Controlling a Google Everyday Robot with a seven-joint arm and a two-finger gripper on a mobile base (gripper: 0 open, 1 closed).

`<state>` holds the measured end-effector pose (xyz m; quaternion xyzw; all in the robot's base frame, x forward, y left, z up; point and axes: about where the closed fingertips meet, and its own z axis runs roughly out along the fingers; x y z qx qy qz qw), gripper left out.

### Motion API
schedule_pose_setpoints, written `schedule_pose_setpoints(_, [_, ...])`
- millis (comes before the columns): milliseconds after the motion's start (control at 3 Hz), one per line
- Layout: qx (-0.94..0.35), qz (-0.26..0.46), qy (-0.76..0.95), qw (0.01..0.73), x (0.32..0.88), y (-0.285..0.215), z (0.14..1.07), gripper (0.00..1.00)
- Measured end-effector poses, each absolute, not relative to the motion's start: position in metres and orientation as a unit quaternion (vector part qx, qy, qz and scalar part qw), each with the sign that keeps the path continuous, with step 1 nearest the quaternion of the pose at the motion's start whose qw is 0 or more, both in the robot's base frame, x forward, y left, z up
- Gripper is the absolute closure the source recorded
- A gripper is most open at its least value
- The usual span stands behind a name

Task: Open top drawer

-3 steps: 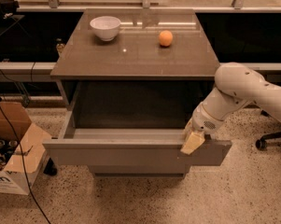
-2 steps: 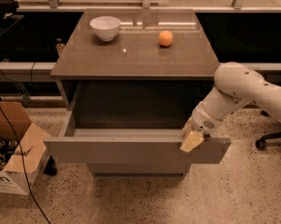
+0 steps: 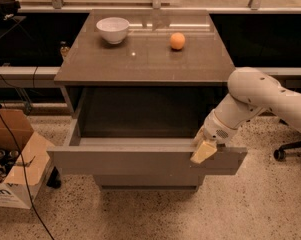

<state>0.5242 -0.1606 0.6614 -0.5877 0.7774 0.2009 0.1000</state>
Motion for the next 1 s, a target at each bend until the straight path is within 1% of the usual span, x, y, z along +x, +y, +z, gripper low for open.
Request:
schedule_pose_setpoints(333, [-0.576, 0.201, 0.79, 0.061, 0.489, -0.17, 0.659, 0.02])
schedule_pose_setpoints(667, [-0.551, 0.2, 0.81, 0.019, 0.444, -0.183, 0.659, 0.0])
schedule_pose_setpoints(1000, [-0.548, 0.2, 0.812, 0.015, 0.44, -0.185, 0.659, 0.0])
